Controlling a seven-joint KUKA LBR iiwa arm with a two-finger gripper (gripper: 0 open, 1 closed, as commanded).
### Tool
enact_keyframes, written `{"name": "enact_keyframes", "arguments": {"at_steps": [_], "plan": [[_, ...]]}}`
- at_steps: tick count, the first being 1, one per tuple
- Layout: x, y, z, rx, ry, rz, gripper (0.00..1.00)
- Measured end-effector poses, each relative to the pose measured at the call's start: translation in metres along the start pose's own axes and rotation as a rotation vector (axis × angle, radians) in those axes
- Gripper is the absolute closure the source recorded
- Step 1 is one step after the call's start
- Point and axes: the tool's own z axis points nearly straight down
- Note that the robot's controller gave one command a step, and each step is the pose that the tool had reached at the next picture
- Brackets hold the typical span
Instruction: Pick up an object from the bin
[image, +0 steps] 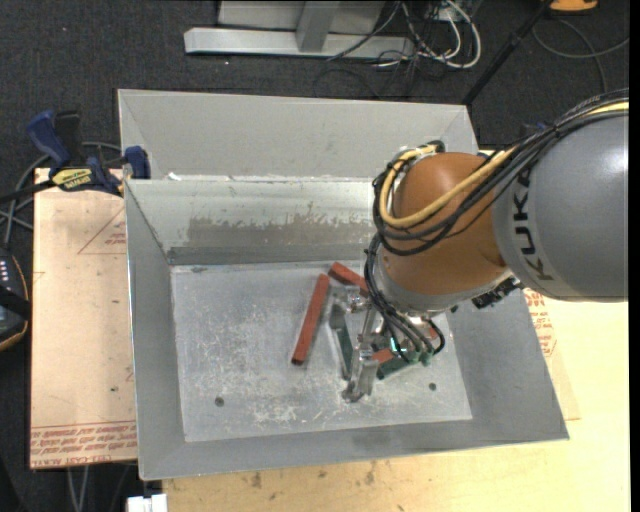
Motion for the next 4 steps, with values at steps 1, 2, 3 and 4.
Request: {"name": "enact_keyframes", "arguments": {"at_steps": [1,2,3,4], "plan": [[-0.055,-0.146,0.125,0.003,-0.007,-0.435,0.00],[-0.059,-0.136,0.092,0.003,-0.013,-0.576,0.00],[-0.057,-0.145,0.086,0.003,-0.010,-0.789,0.00],[-0.067,-0.141,0.124,0.002,-0.010,-0.890,0.00]]}}
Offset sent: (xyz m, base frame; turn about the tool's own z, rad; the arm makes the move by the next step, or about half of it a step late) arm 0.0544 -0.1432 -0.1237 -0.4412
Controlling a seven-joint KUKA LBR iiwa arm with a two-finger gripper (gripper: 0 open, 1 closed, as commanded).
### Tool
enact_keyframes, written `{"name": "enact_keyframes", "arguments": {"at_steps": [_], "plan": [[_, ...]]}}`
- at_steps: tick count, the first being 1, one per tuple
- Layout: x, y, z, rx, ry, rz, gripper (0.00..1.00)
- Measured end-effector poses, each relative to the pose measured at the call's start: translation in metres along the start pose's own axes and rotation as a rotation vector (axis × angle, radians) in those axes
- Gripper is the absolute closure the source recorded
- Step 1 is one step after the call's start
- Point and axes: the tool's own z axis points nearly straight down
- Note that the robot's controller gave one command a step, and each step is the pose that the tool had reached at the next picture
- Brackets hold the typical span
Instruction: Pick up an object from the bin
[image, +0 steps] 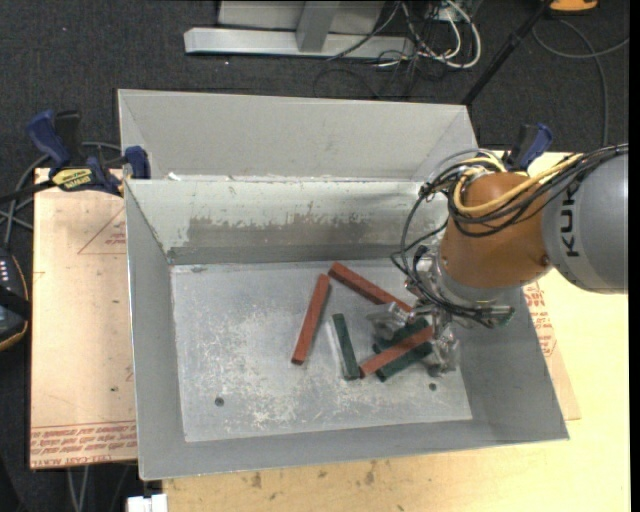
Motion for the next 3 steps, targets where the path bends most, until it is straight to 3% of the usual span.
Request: {"name": "enact_keyframes", "arguments": {"at_steps": [1,2,3], "plan": [[-0.001,0.000,-0.001,0.001,0.000,0.004,0.00],[-0.001,-0.001,-0.002,0.000,0.001,0.004,1.00],[-0.003,-0.002,-0.051,0.005,-0.002,0.008,1.00]]}}
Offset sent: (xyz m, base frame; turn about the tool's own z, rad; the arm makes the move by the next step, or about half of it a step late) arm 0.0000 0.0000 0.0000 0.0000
